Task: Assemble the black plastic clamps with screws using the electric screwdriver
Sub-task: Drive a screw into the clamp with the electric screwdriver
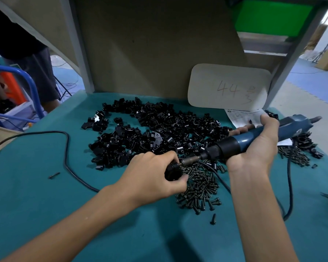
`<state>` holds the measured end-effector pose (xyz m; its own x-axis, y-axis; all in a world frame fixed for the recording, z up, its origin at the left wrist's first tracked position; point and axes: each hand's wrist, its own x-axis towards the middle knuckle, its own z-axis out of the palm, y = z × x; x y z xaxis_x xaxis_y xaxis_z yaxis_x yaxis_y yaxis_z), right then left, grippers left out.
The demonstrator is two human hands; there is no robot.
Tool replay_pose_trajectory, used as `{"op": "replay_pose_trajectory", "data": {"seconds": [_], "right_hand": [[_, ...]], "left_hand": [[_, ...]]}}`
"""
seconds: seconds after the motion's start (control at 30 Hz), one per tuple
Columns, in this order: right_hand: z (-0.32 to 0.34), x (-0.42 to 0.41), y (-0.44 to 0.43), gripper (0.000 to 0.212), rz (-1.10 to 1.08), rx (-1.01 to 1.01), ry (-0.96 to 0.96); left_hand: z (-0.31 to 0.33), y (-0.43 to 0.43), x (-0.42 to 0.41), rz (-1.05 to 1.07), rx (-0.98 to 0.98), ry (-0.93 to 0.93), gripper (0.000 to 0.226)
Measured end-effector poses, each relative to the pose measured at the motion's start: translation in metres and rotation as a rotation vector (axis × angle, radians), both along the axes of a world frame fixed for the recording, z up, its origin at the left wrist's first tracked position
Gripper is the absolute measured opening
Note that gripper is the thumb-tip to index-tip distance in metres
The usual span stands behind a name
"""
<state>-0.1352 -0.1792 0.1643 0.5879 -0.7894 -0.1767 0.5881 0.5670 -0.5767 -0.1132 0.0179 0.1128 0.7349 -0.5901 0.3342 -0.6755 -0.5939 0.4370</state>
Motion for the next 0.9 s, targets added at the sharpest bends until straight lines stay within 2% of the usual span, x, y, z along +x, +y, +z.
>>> {"op": "replay_pose_trajectory", "data": {"seconds": [0.13, 0.57, 0.9], "right_hand": [[0.0026, 0.0006, 0.0002, 0.027, -0.020, -0.018, 0.011], [0.0037, 0.0035, 0.0045, 0.024, -0.029, -0.044, 0.049], [-0.0037, 0.0040, 0.0053, 0.032, -0.016, -0.033, 0.075]], "left_hand": [[-0.0030, -0.0024, -0.0001, 0.019, -0.010, -0.022, 0.034], [-0.0076, -0.0024, 0.0029, 0.034, 0.047, -0.117, 0.031], [-0.0098, -0.0028, 0.0035, 0.035, 0.053, -0.222, 0.032]]}}
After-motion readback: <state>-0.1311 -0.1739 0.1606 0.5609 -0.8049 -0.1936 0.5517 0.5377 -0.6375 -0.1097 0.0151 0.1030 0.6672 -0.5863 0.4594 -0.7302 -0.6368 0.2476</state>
